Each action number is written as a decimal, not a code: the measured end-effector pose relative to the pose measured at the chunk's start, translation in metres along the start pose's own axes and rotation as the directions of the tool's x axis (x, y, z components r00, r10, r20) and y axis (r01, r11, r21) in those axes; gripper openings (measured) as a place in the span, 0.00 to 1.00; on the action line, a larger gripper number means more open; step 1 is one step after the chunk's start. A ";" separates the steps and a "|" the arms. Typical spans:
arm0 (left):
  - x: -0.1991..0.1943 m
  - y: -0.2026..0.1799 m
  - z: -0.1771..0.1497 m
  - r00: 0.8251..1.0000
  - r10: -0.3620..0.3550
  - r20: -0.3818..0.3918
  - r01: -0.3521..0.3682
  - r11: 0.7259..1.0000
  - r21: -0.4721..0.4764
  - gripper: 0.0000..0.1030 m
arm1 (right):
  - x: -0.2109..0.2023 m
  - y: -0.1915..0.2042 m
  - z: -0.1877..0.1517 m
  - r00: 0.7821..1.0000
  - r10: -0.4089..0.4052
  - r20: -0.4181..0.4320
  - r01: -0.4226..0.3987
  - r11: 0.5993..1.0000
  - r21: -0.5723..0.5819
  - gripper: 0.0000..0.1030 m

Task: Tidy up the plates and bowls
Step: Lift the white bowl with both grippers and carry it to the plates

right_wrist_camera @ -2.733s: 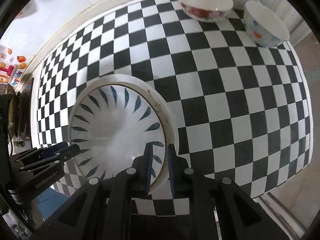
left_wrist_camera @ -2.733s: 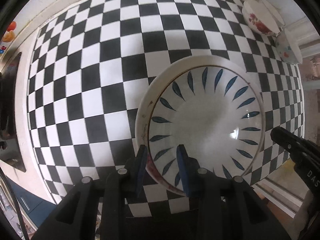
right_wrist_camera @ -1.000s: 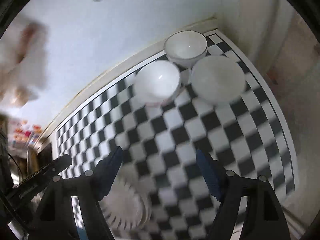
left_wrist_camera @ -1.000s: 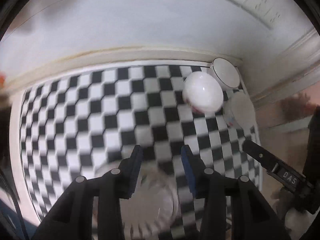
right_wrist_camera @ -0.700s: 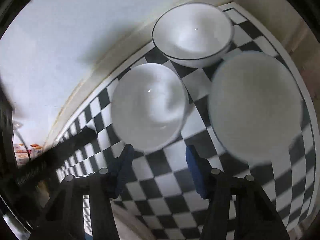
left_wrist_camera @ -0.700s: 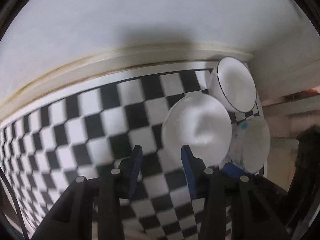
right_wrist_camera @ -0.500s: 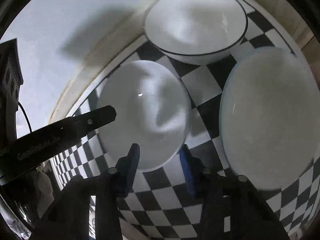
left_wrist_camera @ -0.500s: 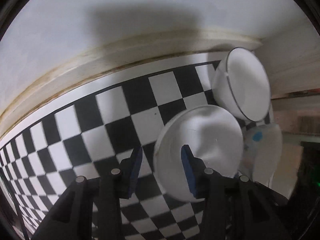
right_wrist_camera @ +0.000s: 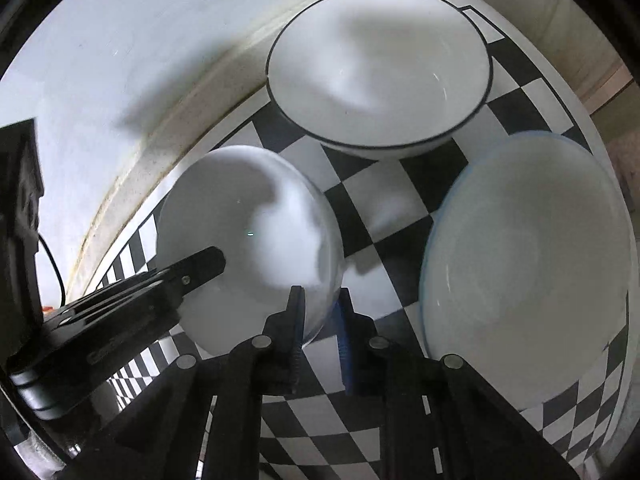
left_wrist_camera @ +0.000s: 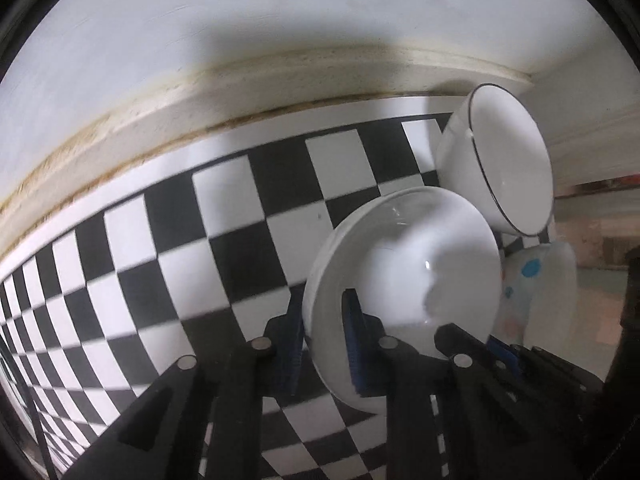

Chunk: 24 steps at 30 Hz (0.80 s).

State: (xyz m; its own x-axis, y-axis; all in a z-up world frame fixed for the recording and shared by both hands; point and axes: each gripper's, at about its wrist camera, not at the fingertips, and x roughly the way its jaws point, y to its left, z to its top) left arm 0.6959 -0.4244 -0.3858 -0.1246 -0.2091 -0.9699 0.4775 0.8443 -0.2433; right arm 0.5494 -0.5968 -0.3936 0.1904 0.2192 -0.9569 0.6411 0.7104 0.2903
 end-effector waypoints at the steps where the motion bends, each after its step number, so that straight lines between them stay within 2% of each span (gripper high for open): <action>1: -0.003 0.000 -0.006 1.000 -0.004 0.008 0.004 1.000 -0.003 0.15 | -0.001 0.002 -0.005 1.000 -0.004 0.002 0.004 1.000 -0.012 0.15; 7: -0.017 -0.011 -0.061 0.999 0.011 0.036 -0.012 1.000 0.025 0.15 | -0.005 0.004 -0.017 1.000 -0.027 -0.002 0.027 0.998 -0.064 0.14; 12: -0.039 -0.035 -0.104 0.998 0.000 0.060 -0.002 1.000 0.026 0.15 | -0.026 0.000 -0.041 0.999 -0.031 0.018 0.032 0.995 -0.094 0.13; 17: -0.061 -0.061 -0.150 0.995 0.018 0.098 -0.026 0.996 0.080 0.15 | -0.044 -0.001 -0.074 0.998 -0.035 0.050 0.041 0.990 -0.133 0.13; 24: -0.091 -0.074 -0.178 0.992 0.002 0.125 -0.015 0.995 0.101 0.15 | -0.090 -0.035 -0.130 0.996 -0.018 0.088 0.032 0.988 -0.152 0.13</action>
State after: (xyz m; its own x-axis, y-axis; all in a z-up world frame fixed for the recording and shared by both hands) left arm 0.5170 -0.3803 -0.2784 -0.0143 -0.2674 -0.9635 0.5650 0.7929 -0.2285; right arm 0.4130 -0.5545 -0.3165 0.2431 0.1465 -0.9589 0.5267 0.8101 0.2573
